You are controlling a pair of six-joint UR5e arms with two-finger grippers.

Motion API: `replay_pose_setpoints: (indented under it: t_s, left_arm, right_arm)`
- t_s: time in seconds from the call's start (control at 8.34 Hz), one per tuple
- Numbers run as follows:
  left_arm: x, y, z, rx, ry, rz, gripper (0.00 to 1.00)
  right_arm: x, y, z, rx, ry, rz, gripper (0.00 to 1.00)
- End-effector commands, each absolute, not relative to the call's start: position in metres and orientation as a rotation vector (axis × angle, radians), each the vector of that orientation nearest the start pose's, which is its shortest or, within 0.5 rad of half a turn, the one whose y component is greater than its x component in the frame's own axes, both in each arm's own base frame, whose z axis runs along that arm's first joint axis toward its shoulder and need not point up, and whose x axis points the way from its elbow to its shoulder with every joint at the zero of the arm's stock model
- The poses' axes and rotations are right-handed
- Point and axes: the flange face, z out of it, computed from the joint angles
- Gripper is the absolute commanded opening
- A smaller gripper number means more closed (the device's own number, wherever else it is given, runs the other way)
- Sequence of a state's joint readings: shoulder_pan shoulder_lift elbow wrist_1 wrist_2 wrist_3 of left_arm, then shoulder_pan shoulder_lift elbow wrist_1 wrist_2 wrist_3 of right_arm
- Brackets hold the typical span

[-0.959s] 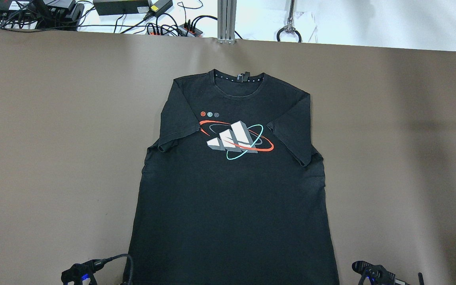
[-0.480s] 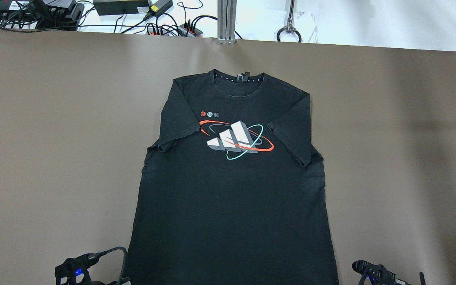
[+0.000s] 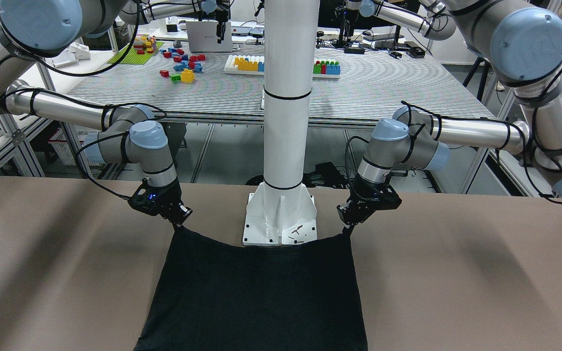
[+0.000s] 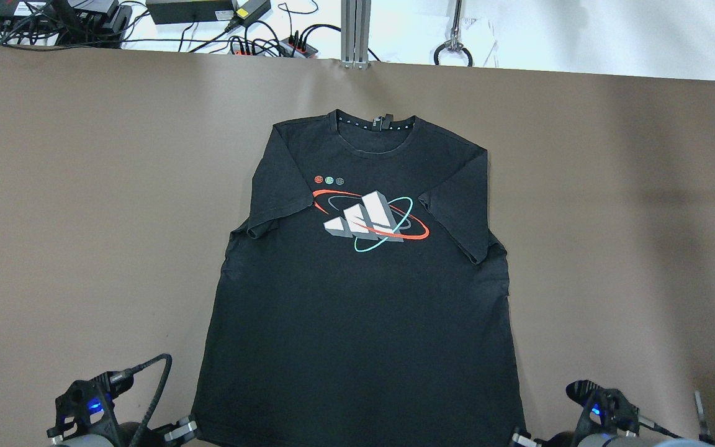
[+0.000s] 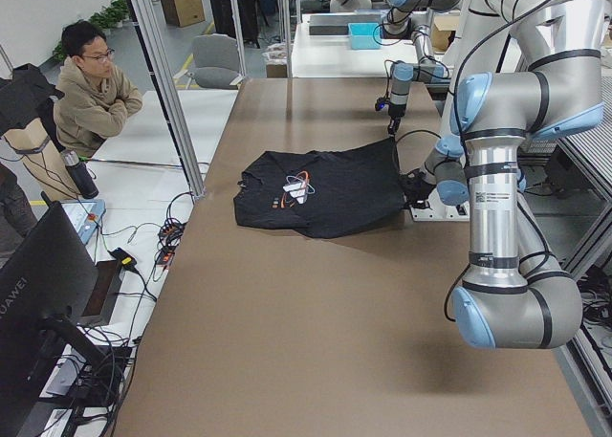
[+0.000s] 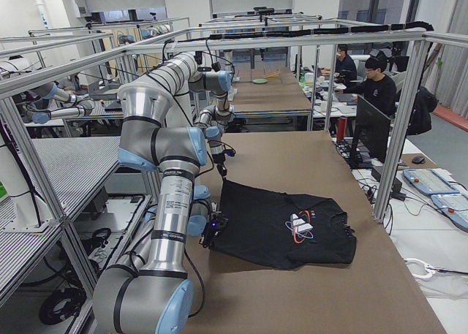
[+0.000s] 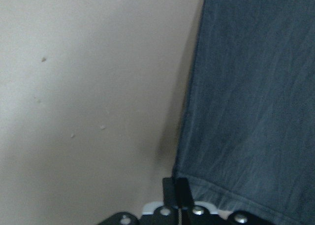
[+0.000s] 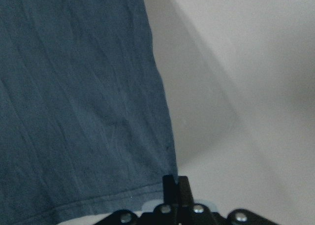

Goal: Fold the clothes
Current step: 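Grasp the hem corners and lift them toward the collar with both grippers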

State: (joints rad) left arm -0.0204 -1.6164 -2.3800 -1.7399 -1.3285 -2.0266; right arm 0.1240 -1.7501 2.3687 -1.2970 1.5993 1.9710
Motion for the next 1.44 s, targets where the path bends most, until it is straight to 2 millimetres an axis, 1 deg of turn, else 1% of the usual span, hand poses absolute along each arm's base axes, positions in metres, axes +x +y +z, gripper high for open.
replay_pose_setpoints:
  t_s: [0.0, 0.12, 0.24, 0.36, 0.48, 0.6, 0.72, 0.84, 0.96, 1.08, 1.2, 1.32]
  left_arm:
    - [0.392, -0.258, 0.22, 0.0, 1.098, -0.675, 0.0]
    - [0.389, -0.306, 0.21, 0.006, 1.103, -0.687, 0.0]
    - [0.389, -0.352, 0.203, 0.026, 1.094, -0.692, 0.0]
    - [0.389, -0.395, 0.199, 0.052, 1.079, -0.711, 0.0]
    - [0.392, -0.432, 0.198, 0.065, 1.061, -0.738, 0.0]
    - [0.39, -0.467, 0.197, 0.081, 1.044, -0.757, 0.0]
    - [0.384, -0.501, 0.196, 0.088, 1.024, -0.774, 0.0]
    - [0.371, -0.531, 0.194, 0.096, 1.012, -0.777, 0.0]
    - [0.358, -0.552, 0.201, 0.094, 0.995, -0.782, 0.0]
    - [0.351, -0.571, 0.216, 0.108, 0.976, -0.79, 0.0]
    - [0.361, -0.591, 0.239, 0.116, 0.977, -0.794, 0.0]
    - [0.375, -0.613, 0.258, 0.128, 0.995, -0.789, 0.0]
  right_arm:
    - [-0.303, -0.272, 0.314, -0.325, -0.972, 0.635, 0.0]
    - [-0.302, -0.315, 0.297, -0.322, -1.024, 0.693, 0.0]
    - [-0.311, -0.37, 0.294, -0.29, -1.031, 0.774, 0.0]
    - [-0.312, -0.41, 0.302, -0.262, -1.012, 0.831, 0.0]
    - [-0.307, -0.45, 0.316, -0.233, -0.986, 0.887, 0.0]
    - [-0.31, -0.484, 0.32, -0.186, -0.973, 0.868, 0.0]
    - [-0.313, -0.513, 0.326, -0.16, -0.951, 0.871, 0.0]
    - [-0.313, -0.546, 0.324, -0.141, -0.942, 0.894, 0.0]
    - [-0.302, -0.569, 0.329, -0.115, -0.93, 0.901, 0.0]
    - [-0.289, -0.584, 0.335, -0.089, -0.918, 0.896, 0.0]
    - [-0.284, -0.603, 0.336, -0.074, -0.906, 0.9, 0.0]
    - [-0.294, -0.622, 0.334, -0.076, -0.892, 0.902, 0.0]
